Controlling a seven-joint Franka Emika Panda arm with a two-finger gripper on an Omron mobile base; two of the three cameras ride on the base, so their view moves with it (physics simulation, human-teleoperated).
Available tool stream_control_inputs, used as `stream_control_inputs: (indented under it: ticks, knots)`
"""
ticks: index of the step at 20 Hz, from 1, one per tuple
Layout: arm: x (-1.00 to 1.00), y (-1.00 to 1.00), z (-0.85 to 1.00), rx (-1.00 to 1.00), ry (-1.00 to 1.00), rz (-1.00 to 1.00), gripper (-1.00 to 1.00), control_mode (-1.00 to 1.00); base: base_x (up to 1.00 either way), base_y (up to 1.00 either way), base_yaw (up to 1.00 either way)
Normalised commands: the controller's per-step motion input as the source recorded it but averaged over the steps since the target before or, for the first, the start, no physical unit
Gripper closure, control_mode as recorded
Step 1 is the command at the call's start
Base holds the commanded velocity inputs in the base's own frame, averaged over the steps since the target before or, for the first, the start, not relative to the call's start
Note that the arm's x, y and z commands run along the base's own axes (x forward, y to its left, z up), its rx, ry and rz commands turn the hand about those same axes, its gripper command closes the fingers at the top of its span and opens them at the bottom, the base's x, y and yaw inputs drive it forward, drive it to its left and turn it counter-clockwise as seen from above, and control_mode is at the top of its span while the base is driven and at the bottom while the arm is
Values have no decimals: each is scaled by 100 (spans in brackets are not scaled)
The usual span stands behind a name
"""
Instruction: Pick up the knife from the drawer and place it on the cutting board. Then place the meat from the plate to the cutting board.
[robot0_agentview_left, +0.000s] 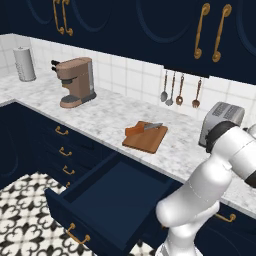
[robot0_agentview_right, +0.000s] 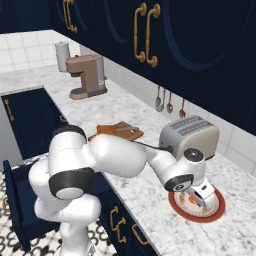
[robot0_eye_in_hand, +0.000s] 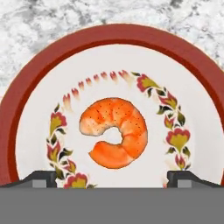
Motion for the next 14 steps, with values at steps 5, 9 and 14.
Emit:
stream_control_inputs:
  ticks: [5, 9, 14]
  knots:
    - [49, -63, -1, 9, 0, 17, -100, -100, 0, 0, 0]
    - [18, -87, 0, 3, 3, 4, -100, -100, 0, 0, 0]
    - [9, -94, 9, 7, 1, 3, -100, -100, 0, 0, 0]
